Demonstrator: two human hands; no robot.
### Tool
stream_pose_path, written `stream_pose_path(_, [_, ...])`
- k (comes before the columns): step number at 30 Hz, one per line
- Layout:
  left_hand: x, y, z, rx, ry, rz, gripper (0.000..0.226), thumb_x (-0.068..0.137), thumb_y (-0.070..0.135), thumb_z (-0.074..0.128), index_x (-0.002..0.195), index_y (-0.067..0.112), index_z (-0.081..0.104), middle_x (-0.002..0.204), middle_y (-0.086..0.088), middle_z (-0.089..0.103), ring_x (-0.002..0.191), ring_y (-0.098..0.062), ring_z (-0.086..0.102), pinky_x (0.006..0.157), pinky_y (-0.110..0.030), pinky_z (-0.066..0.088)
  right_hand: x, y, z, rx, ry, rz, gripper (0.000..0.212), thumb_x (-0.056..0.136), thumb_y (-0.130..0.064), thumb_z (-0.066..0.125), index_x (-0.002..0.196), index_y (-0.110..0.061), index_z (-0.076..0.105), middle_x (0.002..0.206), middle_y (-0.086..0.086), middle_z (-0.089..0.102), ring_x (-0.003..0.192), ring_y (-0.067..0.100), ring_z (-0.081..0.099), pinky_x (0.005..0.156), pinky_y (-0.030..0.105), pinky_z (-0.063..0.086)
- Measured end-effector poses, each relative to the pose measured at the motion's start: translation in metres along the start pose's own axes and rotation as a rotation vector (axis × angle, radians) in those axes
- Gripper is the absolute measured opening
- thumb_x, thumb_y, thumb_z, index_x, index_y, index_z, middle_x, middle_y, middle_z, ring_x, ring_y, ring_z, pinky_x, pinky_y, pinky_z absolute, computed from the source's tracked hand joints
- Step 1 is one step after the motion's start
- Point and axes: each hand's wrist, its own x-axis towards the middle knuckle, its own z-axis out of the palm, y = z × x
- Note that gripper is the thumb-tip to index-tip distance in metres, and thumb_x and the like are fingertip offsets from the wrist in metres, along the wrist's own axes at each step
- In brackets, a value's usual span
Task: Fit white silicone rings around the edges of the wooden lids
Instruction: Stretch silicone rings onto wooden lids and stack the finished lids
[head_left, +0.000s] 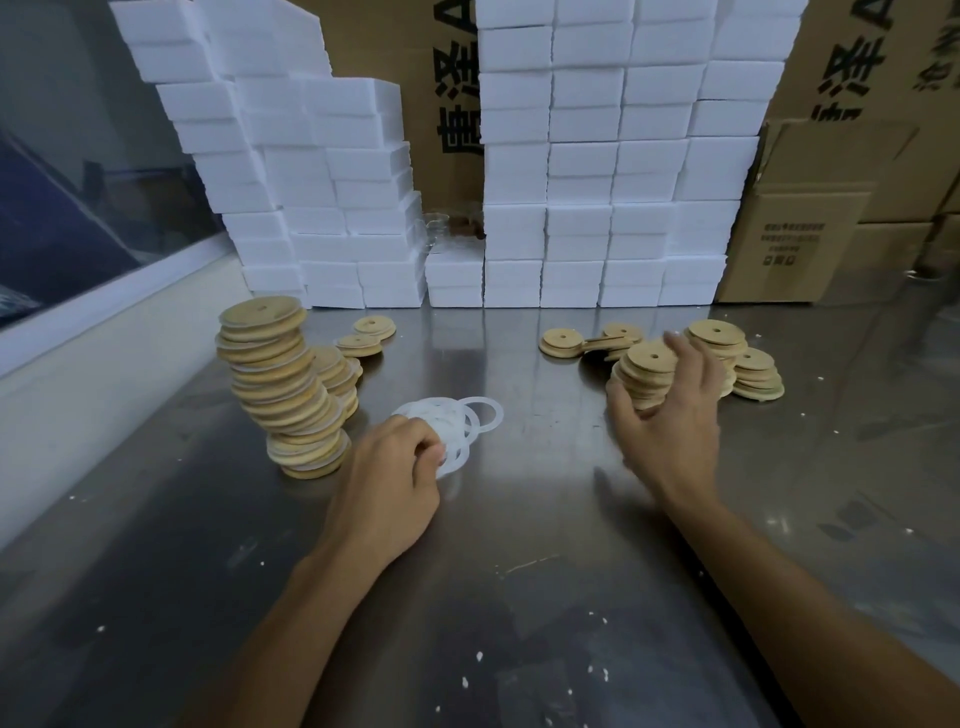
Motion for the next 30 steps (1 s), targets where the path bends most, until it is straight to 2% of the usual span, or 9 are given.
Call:
stream_pose_path(2, [0.0, 0.004, -0.001, -0.062, 0.034, 0.026, 0.014, 0.09, 0.007, 0.061, 0.078, 0.012, 0.06, 0.078, 0.005, 0.06, 0.074, -0.016, 0.052, 0.065, -0.026, 0.035, 0.01, 0.011, 0.002, -0.046, -0.035, 0.085, 0.079, 0.086, -0.042, 0.068, 0.15, -0.034, 0.024, 0.161, -0.004, 0.016, 0.129, 0.023, 0.042, 0.088, 0.044, 0.042])
stream_pose_path(4, [-0.001, 0.009, -0.001, -0.127, 0.067, 0.055, 0.013, 0.091, 0.004, 0.061, 0.079, 0.01, 0.061, 0.077, 0.003, 0.061, 0.072, -0.018, 0.055, 0.064, -0.027, 0.039, 0.019, 0.017, 0.004, -0.13, -0.115, 0.114, 0.084, 0.085, -0.052, 0.065, 0.152, -0.041, 0.015, 0.164, -0.006, 0.01, 0.133, 0.035, 0.043, 0.093, 0.054, 0.044])
stream_pose_path(7, [-0.003, 0.016, -0.002, -0.195, 0.106, 0.076, 0.011, 0.091, 0.005, 0.062, 0.081, 0.01, 0.063, 0.072, 0.006, 0.062, 0.065, -0.016, 0.056, 0.06, -0.025, 0.04, 0.03, 0.023, 0.008, -0.249, -0.22, 0.107, 0.079, 0.087, -0.058, 0.061, 0.151, -0.041, 0.019, 0.164, -0.006, 0.012, 0.137, 0.034, 0.042, 0.096, 0.056, 0.045])
stream_pose_path(10, [-0.004, 0.017, -0.001, -0.222, 0.096, 0.075, 0.012, 0.091, 0.007, 0.062, 0.081, 0.012, 0.063, 0.07, 0.008, 0.062, 0.062, -0.012, 0.056, 0.058, -0.02, 0.039, 0.034, 0.027, 0.013, -0.285, -0.227, 0.07, 0.058, 0.089, -0.049, 0.062, 0.141, -0.033, 0.041, 0.155, -0.004, 0.028, 0.128, 0.03, 0.048, 0.086, 0.047, 0.045])
stream_pose_path(14, [-0.003, 0.014, 0.003, -0.253, 0.102, 0.049, 0.011, 0.091, 0.007, 0.062, 0.082, 0.011, 0.065, 0.073, 0.005, 0.065, 0.065, -0.012, 0.059, 0.06, -0.02, 0.041, 0.031, 0.027, 0.012, -0.163, -0.169, 0.018, 0.039, 0.093, -0.031, 0.059, 0.132, -0.029, 0.052, 0.139, 0.0, 0.043, 0.114, 0.026, 0.053, 0.082, 0.039, 0.038])
stream_pose_path(18, [-0.003, 0.014, 0.006, -0.369, 0.12, -0.025, 0.012, 0.092, 0.005, 0.06, 0.083, 0.012, 0.065, 0.074, 0.005, 0.066, 0.073, -0.014, 0.064, 0.063, -0.028, 0.05, 0.025, 0.021, 0.006, -0.004, -0.071, -0.164, 0.036, 0.091, -0.01, 0.058, 0.126, -0.017, 0.06, 0.122, 0.007, 0.057, 0.103, 0.012, 0.05, 0.086, 0.021, 0.033])
stream_pose_path(21, [-0.003, 0.016, 0.009, -0.455, 0.097, -0.072, 0.02, 0.093, 0.002, 0.057, 0.082, 0.018, 0.064, 0.075, 0.003, 0.067, 0.073, -0.014, 0.065, 0.066, -0.03, 0.052, 0.02, 0.016, 0.003, 0.039, -0.081, -0.236, 0.036, 0.081, 0.007, 0.064, 0.116, -0.004, 0.067, 0.12, 0.011, 0.061, 0.109, 0.02, 0.056, 0.092, 0.01, 0.033])
stream_pose_path(26, [-0.003, 0.022, 0.011, -0.61, 0.066, -0.16, 0.031, 0.09, -0.004, 0.058, 0.079, 0.025, 0.062, 0.073, 0.005, 0.067, 0.062, -0.011, 0.061, 0.055, -0.031, 0.053, 0.007, 0.002, -0.006, 0.134, -0.14, -0.193, 0.036, 0.077, 0.011, 0.067, 0.111, 0.002, 0.07, 0.124, 0.01, 0.063, 0.119, 0.022, 0.057, 0.103, 0.01, 0.035])
stream_pose_path(30, [-0.003, 0.023, 0.009, -0.792, 0.023, -0.22, 0.028, 0.09, -0.008, 0.059, 0.079, 0.017, 0.065, 0.068, 0.002, 0.069, 0.053, -0.014, 0.06, 0.046, -0.027, 0.051, -0.011, -0.016, -0.005, 0.252, -0.347, -0.038, 0.034, 0.087, -0.001, 0.061, 0.12, -0.004, 0.069, 0.14, 0.005, 0.054, 0.13, 0.017, 0.048, 0.112, 0.034, 0.038])
